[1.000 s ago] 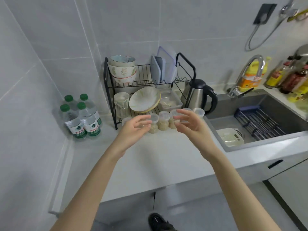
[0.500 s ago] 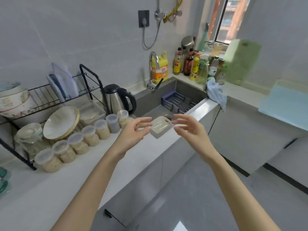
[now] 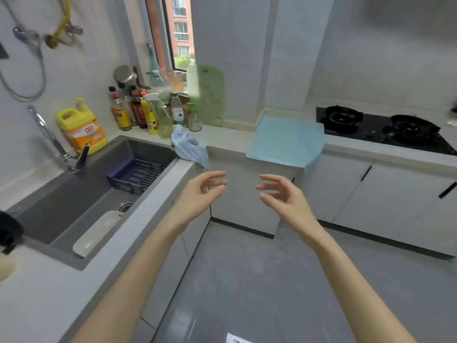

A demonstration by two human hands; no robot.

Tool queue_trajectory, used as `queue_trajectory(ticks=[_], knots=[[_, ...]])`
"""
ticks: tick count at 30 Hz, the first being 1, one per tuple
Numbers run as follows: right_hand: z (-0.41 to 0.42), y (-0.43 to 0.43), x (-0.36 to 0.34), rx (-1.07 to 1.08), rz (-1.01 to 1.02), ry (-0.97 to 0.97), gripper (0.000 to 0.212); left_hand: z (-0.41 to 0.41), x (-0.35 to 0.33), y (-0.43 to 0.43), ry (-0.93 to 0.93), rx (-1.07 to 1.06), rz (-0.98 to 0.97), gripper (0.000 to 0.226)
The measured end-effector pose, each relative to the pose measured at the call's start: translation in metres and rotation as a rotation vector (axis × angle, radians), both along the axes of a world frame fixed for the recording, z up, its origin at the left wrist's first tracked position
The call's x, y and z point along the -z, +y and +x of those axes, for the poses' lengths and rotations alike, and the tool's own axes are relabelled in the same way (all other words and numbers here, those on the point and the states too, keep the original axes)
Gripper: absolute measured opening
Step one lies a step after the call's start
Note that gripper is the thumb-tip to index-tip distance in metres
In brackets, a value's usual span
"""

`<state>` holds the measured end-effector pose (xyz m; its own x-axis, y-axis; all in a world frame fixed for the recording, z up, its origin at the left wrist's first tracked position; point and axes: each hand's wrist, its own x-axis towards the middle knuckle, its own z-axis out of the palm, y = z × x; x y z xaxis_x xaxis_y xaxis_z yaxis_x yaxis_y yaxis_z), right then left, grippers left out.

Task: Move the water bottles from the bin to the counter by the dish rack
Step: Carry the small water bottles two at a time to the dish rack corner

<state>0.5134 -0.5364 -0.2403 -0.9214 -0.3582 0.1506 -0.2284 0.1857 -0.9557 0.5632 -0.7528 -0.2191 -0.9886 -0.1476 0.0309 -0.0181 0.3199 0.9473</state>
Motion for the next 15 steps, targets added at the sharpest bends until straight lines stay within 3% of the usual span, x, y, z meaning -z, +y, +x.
queue_trajectory(ticks=[15], knots=[[-0.107,0.2,0.005,0.491,0.031,-0.033,0.033,-0.22,0.005,0.202,-0.004,0.513,-0.009,0.027]])
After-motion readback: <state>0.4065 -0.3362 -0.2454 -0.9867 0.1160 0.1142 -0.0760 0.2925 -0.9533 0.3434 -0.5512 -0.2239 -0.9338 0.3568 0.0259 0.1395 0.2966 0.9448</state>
